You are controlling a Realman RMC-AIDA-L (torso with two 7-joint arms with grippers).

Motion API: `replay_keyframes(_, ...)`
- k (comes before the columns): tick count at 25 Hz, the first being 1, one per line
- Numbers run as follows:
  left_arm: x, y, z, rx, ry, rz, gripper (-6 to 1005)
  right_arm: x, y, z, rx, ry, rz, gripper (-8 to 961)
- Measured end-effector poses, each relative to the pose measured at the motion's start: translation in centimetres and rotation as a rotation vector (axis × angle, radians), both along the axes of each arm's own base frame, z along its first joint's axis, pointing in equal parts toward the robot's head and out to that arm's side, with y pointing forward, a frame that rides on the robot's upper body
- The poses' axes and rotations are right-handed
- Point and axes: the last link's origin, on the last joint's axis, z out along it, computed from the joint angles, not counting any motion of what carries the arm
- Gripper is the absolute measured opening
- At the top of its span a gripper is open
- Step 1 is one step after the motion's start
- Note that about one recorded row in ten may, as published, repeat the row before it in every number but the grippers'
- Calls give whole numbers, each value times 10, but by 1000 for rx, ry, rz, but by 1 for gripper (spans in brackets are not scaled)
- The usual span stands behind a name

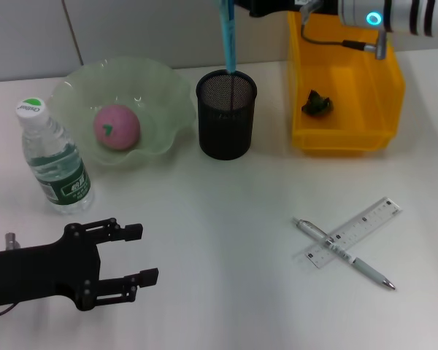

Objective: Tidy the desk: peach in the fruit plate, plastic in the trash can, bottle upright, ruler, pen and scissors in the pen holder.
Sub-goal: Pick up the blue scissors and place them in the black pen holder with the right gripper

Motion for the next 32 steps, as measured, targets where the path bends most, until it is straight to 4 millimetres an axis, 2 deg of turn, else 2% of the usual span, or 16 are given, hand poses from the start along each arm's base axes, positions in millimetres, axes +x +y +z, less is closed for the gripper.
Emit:
replay_keyframes(13,0,-1,0,4,-3,-8,753,8,1,-25,0,-33,39,127)
replay_keyframes(32,1,1,-3,26,11,-30,753,32,-3,-43,67,-56,71,131)
